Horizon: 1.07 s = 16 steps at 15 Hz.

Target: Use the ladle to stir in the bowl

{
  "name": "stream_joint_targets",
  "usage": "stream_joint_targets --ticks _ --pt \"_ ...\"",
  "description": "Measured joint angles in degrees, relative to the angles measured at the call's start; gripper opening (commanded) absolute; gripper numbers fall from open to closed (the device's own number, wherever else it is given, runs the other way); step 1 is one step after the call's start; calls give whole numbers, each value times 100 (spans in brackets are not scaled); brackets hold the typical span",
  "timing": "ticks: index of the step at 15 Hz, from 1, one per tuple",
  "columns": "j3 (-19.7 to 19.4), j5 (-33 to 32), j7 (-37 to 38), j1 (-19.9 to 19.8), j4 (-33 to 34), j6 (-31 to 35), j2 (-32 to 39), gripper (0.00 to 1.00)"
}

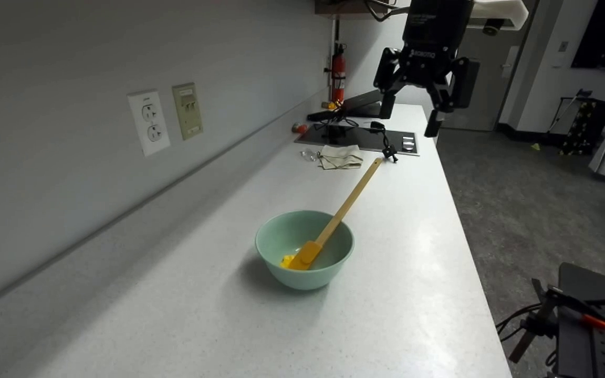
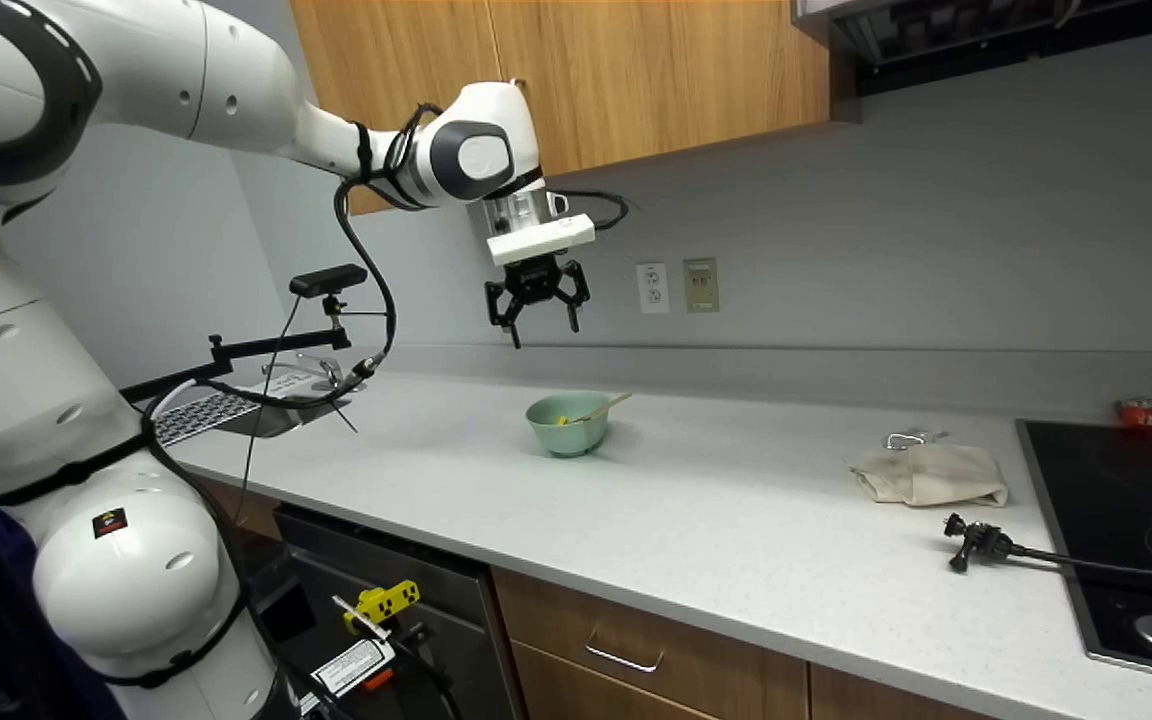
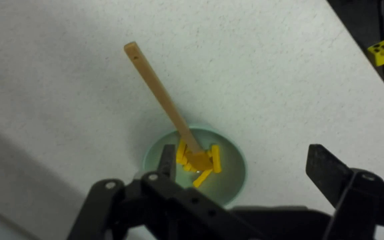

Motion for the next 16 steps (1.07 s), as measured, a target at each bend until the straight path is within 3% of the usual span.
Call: stream_joint_targets --ticks 7,16 --pt "15 417 -173 206 -323 1154 -77 100" --pt "-103 676 -750 344 -858 1201 -716 100"
